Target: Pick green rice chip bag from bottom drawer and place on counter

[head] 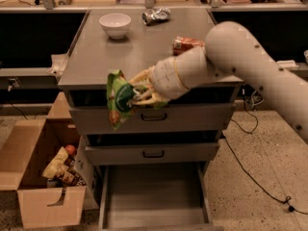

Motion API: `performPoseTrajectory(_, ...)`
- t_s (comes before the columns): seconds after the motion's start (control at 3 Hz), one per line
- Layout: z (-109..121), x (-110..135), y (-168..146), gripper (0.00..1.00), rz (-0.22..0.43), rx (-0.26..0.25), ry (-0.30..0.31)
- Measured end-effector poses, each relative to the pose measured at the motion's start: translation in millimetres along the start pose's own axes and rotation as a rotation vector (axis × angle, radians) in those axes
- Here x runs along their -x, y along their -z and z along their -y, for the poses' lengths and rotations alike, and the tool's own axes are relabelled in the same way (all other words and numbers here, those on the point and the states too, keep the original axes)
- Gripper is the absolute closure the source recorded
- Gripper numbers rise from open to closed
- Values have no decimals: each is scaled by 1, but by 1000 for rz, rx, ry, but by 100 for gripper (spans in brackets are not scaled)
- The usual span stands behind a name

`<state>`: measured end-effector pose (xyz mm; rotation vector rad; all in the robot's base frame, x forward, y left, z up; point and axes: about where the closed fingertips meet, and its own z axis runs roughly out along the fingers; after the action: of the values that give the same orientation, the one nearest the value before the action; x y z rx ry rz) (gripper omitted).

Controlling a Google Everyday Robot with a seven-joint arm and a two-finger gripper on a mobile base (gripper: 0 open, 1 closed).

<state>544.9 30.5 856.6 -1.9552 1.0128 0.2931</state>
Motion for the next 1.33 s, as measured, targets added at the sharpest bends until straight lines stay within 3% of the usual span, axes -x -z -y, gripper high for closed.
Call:
performPoseTrajectory(0.33, 62, -3, 14, 100, -13, -58, -3)
performPoseTrajectory(0.67, 102, -21, 22, 100, 12, -140, -66)
performPoseTrajectory(1.33, 143, -72, 6, 100, 35, -218, -217)
